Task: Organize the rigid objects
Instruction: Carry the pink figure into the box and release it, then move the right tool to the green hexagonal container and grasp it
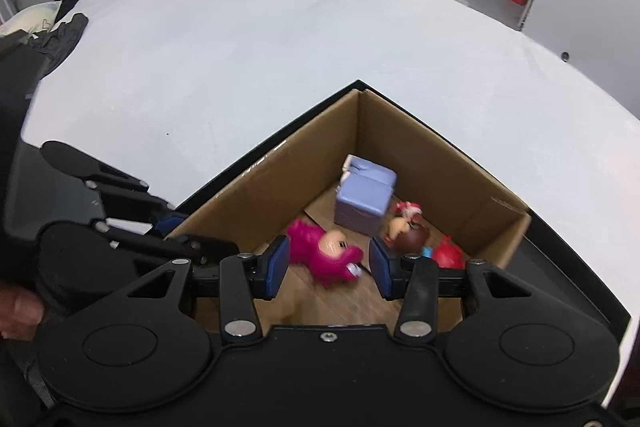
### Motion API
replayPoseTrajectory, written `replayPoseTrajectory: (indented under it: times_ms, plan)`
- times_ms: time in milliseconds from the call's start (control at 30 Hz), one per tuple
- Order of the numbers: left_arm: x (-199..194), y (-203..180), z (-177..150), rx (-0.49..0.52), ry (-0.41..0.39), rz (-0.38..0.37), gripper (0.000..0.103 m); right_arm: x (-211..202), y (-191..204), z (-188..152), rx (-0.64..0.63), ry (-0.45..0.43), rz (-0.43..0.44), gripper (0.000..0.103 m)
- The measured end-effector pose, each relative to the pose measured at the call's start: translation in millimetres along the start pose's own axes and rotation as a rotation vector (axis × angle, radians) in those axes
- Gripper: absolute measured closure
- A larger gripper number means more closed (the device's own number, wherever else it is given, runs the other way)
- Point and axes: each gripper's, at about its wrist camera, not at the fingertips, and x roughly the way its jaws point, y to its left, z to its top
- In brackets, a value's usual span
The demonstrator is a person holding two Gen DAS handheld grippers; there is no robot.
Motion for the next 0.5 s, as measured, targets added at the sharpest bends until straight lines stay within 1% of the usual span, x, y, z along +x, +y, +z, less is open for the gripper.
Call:
replayPoseTrajectory:
  times_ms: [67,233,300,433,500]
  plan:
    - [1.5,-0.6,0.3,-0.001,0.001,0.005,0.09,-7.8,-0.1,-3.8,0.015,-0.004,-0.009,0.059]
    - [4.2,-1.9,0.3,-0.008,0.002,0.019,0.09,-23.0,-6.5,-12.4,0.073,0.008,-0.077,0.058]
    - [5.4,-2.3,0.5,-0.014,0.005,0.024,0.09,-27.9,-12.7,-17.2,0.093,0.008,-0.085,0.058]
    - [6.2,-6.3,0.9,-0.008,0.005,0.044,0.09,-35.8,-32.3,-32.8,0.1,0.004,-0.145,0.058]
    - [6.3,-8.3,0.7,-0.004,0.005,0.052,0.09,-39.7,-44.1,-40.5,0.125,0.012,-0.157,0.058]
